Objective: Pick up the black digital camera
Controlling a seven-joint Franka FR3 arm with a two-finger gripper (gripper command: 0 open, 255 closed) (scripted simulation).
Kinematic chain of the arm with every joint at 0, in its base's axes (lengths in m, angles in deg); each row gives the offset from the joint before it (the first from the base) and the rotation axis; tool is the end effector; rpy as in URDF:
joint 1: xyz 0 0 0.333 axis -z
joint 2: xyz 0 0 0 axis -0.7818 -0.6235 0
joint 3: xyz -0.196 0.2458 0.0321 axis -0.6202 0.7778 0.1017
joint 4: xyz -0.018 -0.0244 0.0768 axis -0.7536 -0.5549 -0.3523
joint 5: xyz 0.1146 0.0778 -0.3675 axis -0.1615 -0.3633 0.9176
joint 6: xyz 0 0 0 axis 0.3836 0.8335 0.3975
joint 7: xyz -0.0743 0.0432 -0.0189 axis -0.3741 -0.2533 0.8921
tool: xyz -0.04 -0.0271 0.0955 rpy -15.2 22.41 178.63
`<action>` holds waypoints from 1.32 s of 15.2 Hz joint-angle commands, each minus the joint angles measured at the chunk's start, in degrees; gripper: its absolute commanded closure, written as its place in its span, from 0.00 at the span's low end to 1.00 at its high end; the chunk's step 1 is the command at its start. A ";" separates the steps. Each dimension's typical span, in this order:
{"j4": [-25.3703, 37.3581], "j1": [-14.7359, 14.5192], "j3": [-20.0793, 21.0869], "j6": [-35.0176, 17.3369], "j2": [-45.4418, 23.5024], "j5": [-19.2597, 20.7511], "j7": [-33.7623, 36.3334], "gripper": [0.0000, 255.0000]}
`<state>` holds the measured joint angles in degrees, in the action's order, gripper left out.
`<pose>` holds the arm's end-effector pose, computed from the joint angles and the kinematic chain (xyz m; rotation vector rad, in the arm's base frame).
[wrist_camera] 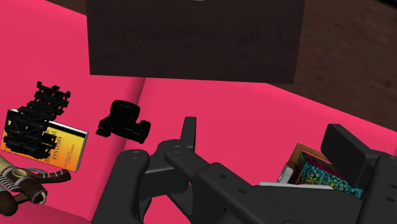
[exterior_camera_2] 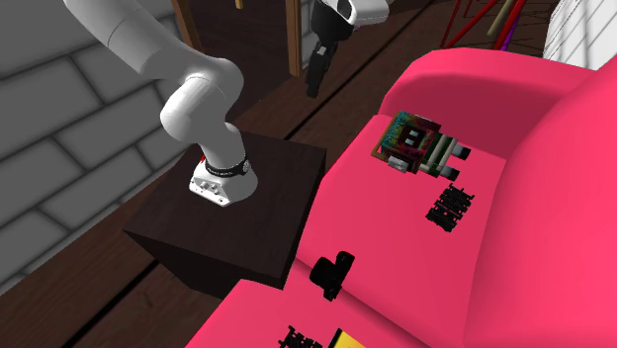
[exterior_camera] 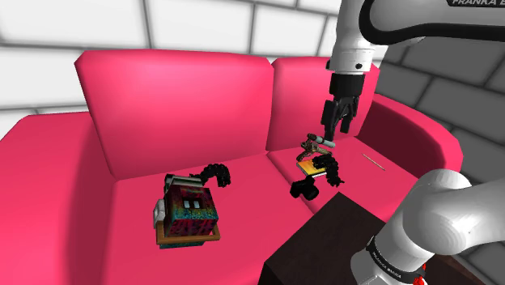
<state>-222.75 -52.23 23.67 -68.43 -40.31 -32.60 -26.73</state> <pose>0.2925 0.0344 0.5506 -3.0705 -0.0116 0.3212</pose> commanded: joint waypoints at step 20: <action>-23.42 0.82 -15.22 -44.19 -14.27 14.92 -32.02 0.00</action>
<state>-245.78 -51.25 9.34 -108.84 -51.80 -18.25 -57.13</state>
